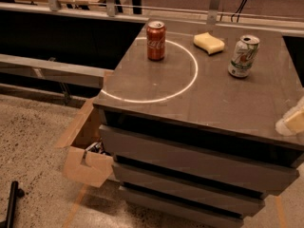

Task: Knock 7up can over

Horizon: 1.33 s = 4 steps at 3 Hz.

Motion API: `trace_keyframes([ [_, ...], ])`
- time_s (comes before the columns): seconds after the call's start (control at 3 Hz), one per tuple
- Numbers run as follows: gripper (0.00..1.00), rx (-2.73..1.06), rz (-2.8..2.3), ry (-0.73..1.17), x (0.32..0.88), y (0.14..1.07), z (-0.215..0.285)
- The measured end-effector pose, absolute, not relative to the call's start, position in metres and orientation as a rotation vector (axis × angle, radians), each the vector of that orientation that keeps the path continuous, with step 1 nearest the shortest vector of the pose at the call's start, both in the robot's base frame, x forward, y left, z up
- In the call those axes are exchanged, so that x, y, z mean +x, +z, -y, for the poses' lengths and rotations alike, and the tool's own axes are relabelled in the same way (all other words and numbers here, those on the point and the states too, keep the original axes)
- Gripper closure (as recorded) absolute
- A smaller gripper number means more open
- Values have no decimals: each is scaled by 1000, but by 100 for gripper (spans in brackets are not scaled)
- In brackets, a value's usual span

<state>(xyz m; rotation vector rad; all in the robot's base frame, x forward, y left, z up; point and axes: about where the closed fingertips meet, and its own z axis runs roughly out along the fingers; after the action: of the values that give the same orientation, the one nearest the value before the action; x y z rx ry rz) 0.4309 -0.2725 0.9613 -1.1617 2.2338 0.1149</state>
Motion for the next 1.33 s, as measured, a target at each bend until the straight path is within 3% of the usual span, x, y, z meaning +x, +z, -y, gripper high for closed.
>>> trace_keyframes([
  [0.67,0,-747,-2073,213,442,941,310],
  [1.33,0,-711,-2033,218,453,942,310],
])
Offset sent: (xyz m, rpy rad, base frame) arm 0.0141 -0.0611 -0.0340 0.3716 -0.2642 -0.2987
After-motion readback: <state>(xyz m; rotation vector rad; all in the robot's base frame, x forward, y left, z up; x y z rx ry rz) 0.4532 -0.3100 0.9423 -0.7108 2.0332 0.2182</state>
